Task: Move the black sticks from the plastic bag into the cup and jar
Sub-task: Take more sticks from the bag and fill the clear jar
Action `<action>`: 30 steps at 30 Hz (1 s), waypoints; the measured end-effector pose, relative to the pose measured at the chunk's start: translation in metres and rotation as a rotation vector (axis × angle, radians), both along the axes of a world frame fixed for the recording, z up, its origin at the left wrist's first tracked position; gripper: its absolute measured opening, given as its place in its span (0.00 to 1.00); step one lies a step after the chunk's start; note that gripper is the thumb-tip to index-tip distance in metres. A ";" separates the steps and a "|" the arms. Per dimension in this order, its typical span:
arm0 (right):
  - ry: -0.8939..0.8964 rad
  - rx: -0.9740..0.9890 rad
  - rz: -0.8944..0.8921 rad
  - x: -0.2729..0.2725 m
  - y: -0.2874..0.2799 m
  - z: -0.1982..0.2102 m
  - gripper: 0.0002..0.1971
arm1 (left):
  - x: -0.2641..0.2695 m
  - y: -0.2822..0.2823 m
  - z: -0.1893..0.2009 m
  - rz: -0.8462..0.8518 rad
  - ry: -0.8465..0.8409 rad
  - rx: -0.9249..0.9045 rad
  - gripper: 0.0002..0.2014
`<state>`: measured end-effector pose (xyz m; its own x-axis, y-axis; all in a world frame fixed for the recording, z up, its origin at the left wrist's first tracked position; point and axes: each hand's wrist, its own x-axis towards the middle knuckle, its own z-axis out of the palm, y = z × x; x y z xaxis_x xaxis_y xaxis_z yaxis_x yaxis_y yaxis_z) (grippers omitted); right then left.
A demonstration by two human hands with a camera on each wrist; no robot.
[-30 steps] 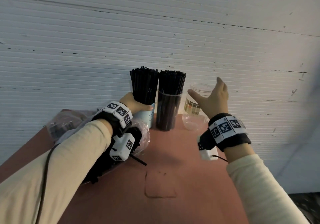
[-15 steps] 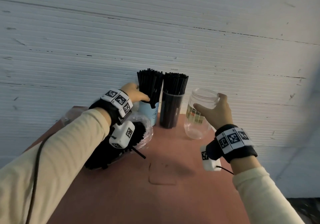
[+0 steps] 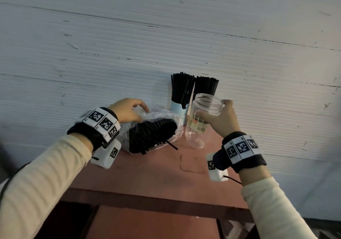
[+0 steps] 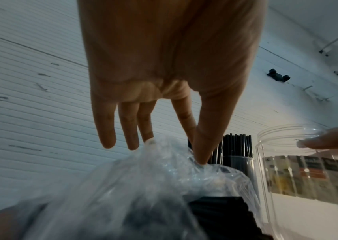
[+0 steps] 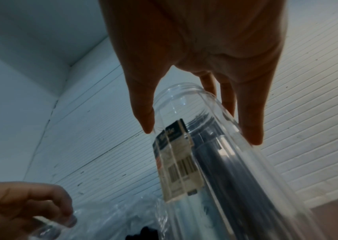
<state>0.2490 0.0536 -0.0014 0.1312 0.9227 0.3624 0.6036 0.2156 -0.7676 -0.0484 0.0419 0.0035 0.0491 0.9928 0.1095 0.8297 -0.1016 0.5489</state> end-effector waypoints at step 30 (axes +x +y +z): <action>-0.699 -0.258 0.436 -0.114 -0.008 -0.020 0.11 | -0.020 -0.018 -0.021 0.076 -0.162 0.250 0.30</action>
<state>0.1355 0.0460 -0.0212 -0.4286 0.9035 -0.0001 0.8597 0.4078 -0.3077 -0.0683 0.0237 -0.0180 -0.0627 0.9341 0.3514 0.7436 -0.1911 0.6407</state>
